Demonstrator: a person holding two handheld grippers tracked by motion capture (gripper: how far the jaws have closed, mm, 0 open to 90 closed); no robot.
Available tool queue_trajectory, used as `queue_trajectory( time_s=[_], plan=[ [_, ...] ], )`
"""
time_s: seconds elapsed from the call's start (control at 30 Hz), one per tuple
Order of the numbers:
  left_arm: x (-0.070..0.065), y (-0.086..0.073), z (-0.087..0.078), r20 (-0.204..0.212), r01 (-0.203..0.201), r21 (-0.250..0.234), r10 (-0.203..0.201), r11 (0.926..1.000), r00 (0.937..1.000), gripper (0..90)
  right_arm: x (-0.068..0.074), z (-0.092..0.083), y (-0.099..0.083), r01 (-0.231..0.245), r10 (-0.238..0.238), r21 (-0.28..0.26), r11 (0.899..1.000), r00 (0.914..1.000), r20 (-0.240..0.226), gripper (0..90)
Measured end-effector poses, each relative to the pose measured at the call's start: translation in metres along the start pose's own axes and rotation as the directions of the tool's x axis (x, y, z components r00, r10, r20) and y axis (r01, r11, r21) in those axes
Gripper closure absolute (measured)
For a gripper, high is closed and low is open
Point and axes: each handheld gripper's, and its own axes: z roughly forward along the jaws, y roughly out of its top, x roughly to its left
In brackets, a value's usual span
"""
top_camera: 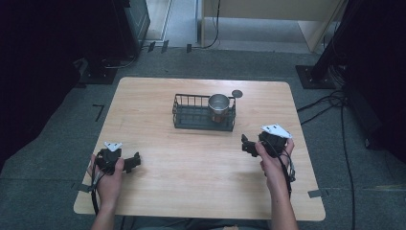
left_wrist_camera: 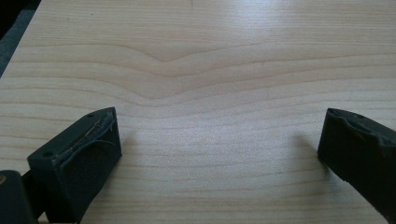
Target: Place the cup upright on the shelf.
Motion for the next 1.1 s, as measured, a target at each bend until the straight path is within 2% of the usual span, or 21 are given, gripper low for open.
queue_trajectory(
  time_s=[0.57,1.1],
  plan=[
    [0.000,0.000,0.000,0.000,0.000,0.000,0.000,1.0000,1.0000,0.0,-0.027,-0.014,-0.023,-0.028,0.026,0.020,0.999,0.9981,0.056,0.0],
    [0.000,0.000,0.000,0.000,0.000,0.000,0.000,1.0000,1.0000,0.0,-0.054,-0.025,-0.048,-0.075,0.070,0.046,0.996,0.9908,0.116,0.0]
  ],
)
